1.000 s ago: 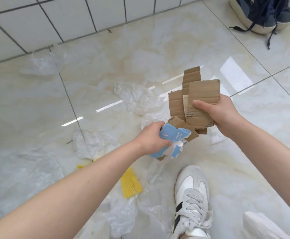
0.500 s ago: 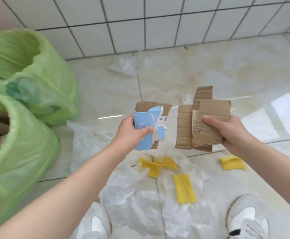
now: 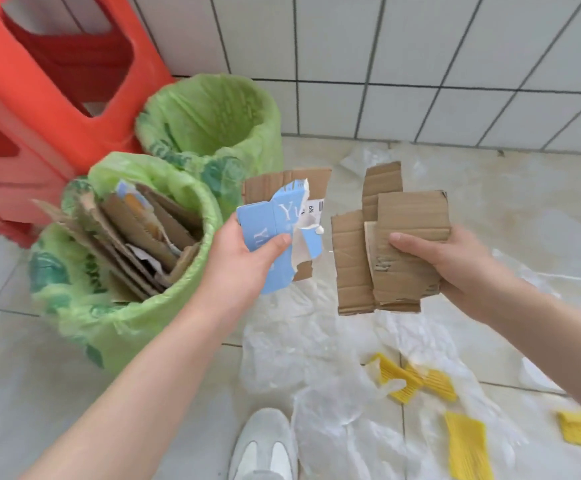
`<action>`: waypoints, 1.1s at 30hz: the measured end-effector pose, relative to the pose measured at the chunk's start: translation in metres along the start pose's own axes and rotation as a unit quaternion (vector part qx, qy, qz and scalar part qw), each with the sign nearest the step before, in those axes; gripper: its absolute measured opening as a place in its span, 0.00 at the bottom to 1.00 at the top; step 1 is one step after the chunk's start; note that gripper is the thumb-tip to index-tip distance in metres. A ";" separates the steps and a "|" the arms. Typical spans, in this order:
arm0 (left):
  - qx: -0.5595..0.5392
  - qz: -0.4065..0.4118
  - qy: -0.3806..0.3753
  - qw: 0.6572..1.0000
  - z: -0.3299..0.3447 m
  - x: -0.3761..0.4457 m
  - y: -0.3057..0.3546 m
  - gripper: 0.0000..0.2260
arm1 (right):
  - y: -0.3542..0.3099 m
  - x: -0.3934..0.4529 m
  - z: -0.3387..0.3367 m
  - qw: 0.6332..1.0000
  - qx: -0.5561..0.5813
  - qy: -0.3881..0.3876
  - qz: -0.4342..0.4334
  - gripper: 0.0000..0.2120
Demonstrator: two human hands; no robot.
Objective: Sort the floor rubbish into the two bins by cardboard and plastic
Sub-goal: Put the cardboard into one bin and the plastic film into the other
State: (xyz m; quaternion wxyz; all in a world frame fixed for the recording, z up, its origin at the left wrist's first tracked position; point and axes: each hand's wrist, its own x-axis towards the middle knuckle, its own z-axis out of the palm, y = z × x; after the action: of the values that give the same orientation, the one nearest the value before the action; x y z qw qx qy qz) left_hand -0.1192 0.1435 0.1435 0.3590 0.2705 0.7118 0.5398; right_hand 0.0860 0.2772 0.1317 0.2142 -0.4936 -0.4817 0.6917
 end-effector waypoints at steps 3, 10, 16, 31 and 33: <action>-0.008 0.055 0.038 0.998 -0.031 -0.008 0.022 0.09 | -0.031 -0.003 0.039 0.999 0.005 -0.032 -0.031 0.11; -0.009 0.119 0.205 0.972 -0.105 -0.015 0.042 0.11 | -0.074 -0.008 0.132 0.991 0.003 -0.096 -0.098 0.14; -0.006 0.111 0.379 0.919 -0.148 -0.022 0.026 0.13 | -0.074 -0.003 0.211 0.987 -0.018 -0.126 -0.099 0.17; -0.004 0.049 0.468 0.882 -0.169 -0.014 -0.017 0.14 | -0.042 0.006 0.287 0.939 -0.246 -0.099 -0.221 0.17; 0.006 0.038 0.450 0.892 -0.161 -0.008 -0.020 0.14 | -0.041 0.009 0.286 0.921 -0.283 -0.066 -0.260 0.15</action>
State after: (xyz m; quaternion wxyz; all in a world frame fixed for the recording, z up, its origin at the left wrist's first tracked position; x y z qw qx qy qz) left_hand -0.2438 0.0392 0.1519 -0.0220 0.0272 0.7896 0.6126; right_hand -0.1792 0.1727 0.1767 0.2057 -0.3440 -0.7819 0.4775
